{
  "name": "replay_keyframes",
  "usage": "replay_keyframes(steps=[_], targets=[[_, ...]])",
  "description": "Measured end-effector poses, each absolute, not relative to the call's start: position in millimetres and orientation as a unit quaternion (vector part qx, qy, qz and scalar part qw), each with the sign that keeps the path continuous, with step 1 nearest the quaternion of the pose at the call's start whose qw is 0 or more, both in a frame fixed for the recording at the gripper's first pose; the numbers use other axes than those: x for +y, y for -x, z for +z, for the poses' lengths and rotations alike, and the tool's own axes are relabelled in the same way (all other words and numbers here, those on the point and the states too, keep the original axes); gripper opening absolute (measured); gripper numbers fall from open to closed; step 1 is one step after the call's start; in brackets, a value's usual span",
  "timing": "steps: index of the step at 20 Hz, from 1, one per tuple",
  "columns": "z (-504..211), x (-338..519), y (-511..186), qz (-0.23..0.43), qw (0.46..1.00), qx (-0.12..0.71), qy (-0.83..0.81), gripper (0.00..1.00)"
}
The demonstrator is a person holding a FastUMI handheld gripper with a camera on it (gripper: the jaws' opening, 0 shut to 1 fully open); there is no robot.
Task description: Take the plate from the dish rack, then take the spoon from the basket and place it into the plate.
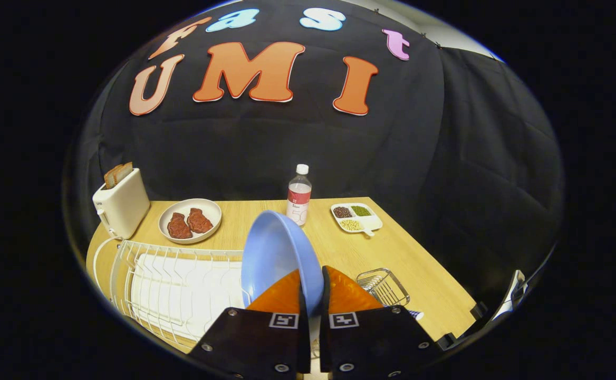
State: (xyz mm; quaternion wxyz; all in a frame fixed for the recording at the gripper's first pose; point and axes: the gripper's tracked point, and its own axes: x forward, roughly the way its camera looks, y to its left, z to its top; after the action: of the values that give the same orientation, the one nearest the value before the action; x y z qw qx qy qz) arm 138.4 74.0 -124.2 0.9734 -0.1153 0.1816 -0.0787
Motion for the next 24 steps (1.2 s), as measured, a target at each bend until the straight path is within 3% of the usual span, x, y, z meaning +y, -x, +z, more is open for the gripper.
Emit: replay_keyframes(steps=[10, 24], targets=[[-77, 79, -129, -0.106, 0.973, 0.139, 0.149, 0.07], [-101, 80, -8, -0.018, 0.980, 0.198, 0.016, 0.07]])
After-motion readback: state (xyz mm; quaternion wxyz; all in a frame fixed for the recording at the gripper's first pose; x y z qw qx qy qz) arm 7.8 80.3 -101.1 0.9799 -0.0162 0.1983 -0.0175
